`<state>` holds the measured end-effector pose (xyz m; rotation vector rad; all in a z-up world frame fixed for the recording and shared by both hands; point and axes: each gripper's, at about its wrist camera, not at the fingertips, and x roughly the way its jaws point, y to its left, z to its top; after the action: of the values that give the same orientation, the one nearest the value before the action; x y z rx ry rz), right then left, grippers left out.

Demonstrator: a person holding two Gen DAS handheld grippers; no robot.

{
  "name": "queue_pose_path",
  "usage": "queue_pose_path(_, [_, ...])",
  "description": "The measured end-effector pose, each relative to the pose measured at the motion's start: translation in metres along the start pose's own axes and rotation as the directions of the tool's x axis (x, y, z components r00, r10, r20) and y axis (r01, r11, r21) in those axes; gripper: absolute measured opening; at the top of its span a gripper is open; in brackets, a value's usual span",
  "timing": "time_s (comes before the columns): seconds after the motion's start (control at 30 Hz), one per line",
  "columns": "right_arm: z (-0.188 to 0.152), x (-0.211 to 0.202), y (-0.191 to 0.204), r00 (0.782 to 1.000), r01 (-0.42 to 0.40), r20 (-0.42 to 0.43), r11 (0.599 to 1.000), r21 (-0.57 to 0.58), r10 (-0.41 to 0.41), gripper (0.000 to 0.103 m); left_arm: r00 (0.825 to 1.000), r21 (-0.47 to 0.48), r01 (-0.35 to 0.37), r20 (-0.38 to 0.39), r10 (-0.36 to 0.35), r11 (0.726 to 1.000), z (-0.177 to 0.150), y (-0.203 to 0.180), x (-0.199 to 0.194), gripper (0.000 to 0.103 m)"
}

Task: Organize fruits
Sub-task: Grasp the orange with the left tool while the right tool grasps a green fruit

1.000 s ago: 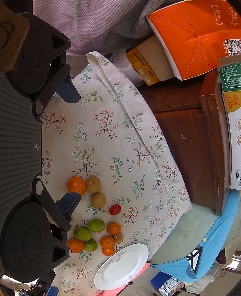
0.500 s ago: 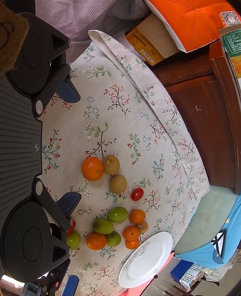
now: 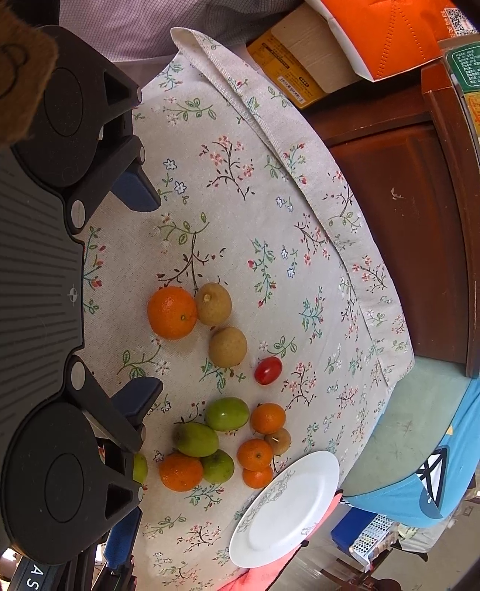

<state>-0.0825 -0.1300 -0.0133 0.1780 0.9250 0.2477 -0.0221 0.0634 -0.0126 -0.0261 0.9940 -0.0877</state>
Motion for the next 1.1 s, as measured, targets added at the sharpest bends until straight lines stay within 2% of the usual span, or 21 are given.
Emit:
queue_pose_path(0.27, [-0.001, 0.008, 0.002, 1.0, -0.013, -0.01, 1.0, 0.006, 0.013, 0.037, 1.0, 0.003, 0.023, -0.002, -0.023, 1.0, -0.001, -0.003, 0.006, 0.086])
queue_pose_path(0.4, [-0.002, 0.012, 0.005, 1.0, 0.006, -0.015, 1.0, -0.014, -0.006, 0.032, 0.999, 0.007, 0.043, 0.004, -0.043, 0.999, -0.001, -0.004, 0.007, 0.08])
queue_pose_path(0.5, [-0.003, 0.013, 0.006, 1.0, 0.008, -0.009, 1.0, -0.018, -0.008, 0.027, 0.998, 0.002, 0.059, -0.002, -0.059, 0.998, -0.001, -0.004, 0.01, 0.069])
queue_pose_path(0.6, [-0.003, 0.013, 0.005, 1.0, 0.006, -0.004, 1.0, -0.01, -0.006, 0.027, 0.998, 0.006, 0.055, 0.012, -0.055, 0.998, -0.001, -0.005, 0.011, 0.062])
queue_pose_path(0.67, [-0.002, 0.013, 0.005, 1.0, 0.005, -0.003, 1.0, -0.005, -0.005, 0.027, 0.998, 0.012, 0.053, 0.021, -0.053, 0.999, 0.0, -0.005, 0.012, 0.054])
queue_pose_path(0.73, [-0.002, 0.013, 0.003, 1.0, 0.003, -0.001, 1.0, 0.004, -0.003, 0.027, 0.998, 0.016, 0.061, 0.026, -0.061, 0.998, 0.0, -0.006, 0.012, 0.041])
queue_pose_path(0.83, [-0.002, 0.012, 0.002, 1.0, 0.012, 0.002, 1.0, 0.014, -0.012, 0.027, 0.997, 0.015, 0.065, 0.033, -0.065, 0.998, 0.0, -0.005, 0.011, 0.03])
queue_pose_path(1.1, [0.0, 0.01, -0.005, 1.0, 0.02, 0.008, 0.998, 0.059, -0.021, 0.027, 0.994, 0.03, 0.081, 0.065, -0.083, 0.996, -0.003, -0.008, 0.002, 0.03])
